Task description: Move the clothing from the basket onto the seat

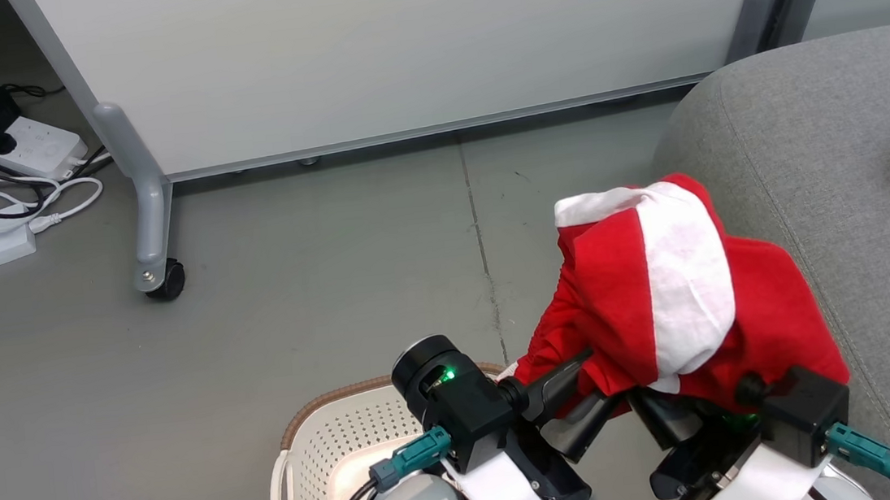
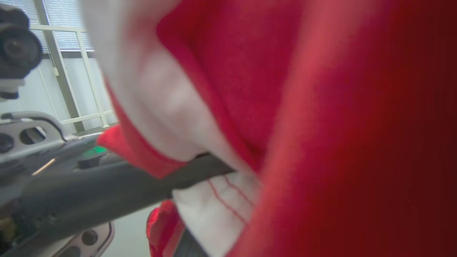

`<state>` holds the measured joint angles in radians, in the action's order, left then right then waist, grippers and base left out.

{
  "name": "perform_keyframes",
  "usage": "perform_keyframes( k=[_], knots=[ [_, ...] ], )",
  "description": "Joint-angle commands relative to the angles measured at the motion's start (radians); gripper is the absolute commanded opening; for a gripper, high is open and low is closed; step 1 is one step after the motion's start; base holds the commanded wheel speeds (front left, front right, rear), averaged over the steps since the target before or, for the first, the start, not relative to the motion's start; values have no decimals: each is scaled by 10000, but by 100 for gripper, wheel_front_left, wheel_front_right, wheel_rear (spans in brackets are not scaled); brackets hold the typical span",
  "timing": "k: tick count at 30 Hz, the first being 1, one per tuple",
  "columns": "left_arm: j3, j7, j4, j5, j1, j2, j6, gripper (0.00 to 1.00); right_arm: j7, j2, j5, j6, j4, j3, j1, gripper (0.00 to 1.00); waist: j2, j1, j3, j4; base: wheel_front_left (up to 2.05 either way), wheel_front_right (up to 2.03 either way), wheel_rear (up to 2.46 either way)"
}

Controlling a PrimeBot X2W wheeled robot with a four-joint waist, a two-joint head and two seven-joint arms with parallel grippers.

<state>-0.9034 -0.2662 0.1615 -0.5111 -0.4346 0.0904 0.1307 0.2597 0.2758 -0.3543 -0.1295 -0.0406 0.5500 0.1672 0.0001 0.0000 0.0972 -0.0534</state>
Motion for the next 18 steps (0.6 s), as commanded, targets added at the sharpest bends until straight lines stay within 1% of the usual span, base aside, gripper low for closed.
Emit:
perform_keyframes(
  k=[1,3,4,5,6,7,8,9,13,18],
  knots=[
    [76,20,162,0,139,142,-8,0,73,-57,-102,-23,-115,-147,4,0,-1,0,-1,-2,0,0,0],
    [198,20,221,17,161,136,-11,0,80,-86,-198,-23,-128,-222,-22,0,-1,0,13,-6,0,0,0],
    [314,20,227,-9,190,119,-13,8,80,-108,-234,-23,-119,-276,-35,0,-1,0,29,-6,0,0,0],
    [401,20,240,-51,216,99,-13,36,80,-143,-280,-21,-101,-342,-61,0,-1,0,47,-7,0,0,0],
    [487,20,273,-50,233,89,-13,49,80,-193,-345,-20,-98,-412,-95,0,-1,0,68,-7,0,0,0],
    [515,19,324,-7,235,83,-13,71,80,-233,-400,-21,-108,-469,-110,0,-1,0,93,-8,0,0,0],
    [512,20,393,20,234,79,-13,89,80,-261,-415,-23,-133,-487,-102,0,-1,0,119,-9,0,0,0],
    [501,23,422,50,209,76,-13,100,80,-289,-413,-24,-165,-506,-91,0,-1,0,146,-11,0,0,0],
    [307,49,585,23,160,108,-9,100,82,-478,-512,-26,-341,-762,-106,0,-1,0,249,-16,0,0,0],
    [421,69,829,128,223,120,-11,100,93,-617,-555,-29,-329,-905,-101,0,-1,0,299,-51,0,0,0]
  ],
)
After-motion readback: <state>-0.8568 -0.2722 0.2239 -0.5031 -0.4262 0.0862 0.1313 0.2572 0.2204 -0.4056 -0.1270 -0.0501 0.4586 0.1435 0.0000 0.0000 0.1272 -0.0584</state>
